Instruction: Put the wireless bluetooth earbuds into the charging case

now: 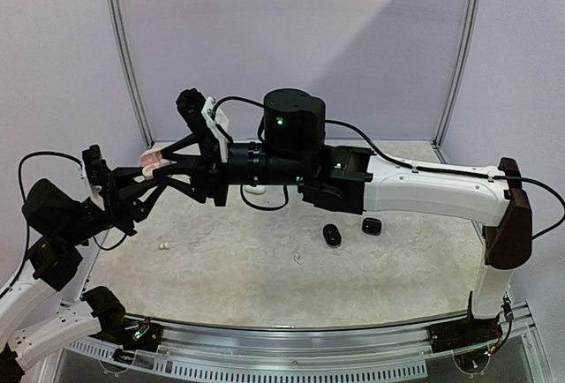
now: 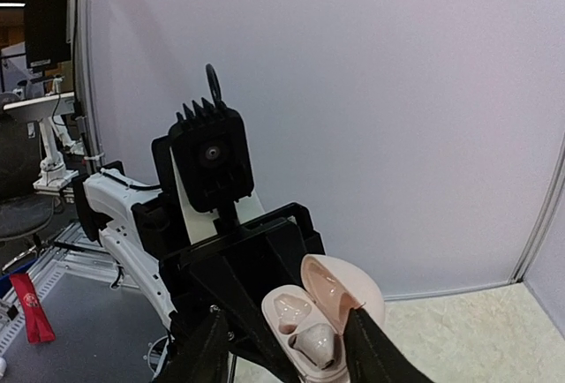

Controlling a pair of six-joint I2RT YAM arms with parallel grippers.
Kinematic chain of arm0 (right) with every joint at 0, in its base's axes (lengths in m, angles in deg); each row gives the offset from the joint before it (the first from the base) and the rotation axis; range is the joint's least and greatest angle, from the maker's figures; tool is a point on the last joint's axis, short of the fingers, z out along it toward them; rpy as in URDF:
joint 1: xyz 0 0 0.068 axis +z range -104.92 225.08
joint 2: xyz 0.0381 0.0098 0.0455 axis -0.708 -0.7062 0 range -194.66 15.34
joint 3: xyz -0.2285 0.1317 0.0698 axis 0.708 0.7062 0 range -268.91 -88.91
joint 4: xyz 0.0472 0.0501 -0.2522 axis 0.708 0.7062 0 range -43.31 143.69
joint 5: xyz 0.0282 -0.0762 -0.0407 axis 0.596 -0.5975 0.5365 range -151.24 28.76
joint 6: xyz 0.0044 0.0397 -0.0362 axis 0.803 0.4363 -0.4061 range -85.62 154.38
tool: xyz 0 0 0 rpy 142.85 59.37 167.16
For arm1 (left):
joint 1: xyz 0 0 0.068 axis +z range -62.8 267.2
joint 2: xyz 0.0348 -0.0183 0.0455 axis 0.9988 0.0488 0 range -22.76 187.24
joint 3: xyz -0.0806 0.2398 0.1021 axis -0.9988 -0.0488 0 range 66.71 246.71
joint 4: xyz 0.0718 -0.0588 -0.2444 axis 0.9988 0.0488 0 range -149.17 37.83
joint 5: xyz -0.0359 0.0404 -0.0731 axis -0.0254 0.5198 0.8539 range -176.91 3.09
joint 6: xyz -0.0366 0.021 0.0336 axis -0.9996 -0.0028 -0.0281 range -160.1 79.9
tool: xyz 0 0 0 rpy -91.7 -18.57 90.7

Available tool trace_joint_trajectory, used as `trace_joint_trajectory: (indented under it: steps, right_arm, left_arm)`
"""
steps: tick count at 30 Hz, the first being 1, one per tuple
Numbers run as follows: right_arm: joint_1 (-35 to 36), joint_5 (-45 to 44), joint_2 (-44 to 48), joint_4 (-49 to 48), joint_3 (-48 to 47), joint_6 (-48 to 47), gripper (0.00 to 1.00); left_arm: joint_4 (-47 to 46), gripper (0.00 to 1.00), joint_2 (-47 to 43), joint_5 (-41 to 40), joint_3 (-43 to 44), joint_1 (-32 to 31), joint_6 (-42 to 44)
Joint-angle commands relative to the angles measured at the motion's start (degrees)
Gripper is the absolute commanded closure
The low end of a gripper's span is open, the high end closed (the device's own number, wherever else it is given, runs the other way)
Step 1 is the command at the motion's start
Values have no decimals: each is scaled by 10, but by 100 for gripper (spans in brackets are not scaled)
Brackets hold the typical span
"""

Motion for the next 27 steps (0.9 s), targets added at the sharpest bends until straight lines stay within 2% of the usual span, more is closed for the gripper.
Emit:
trace_joint_trajectory:
  steps: [1, 11, 14, 20, 27]
  right_arm:
    - [-2, -73, 15, 57, 12, -2, 48]
    - [-21, -150, 111, 178, -7, 21, 43]
    - [-71, -164, 123, 270, -13, 90, 49]
    - [-146, -275, 69, 519, -11, 228, 67]
    - [-149, -259, -56, 637, -5, 268, 69]
  left_arm:
    - [-13, 100, -3, -13, 15, -6, -41]
    - [31, 100, -13, -98, -23, 1, -122]
    - [40, 100, -15, -101, -35, 8, -130]
    - [66, 100, -27, -91, -52, 24, -131]
    - [79, 100, -39, -84, -80, 47, -130]
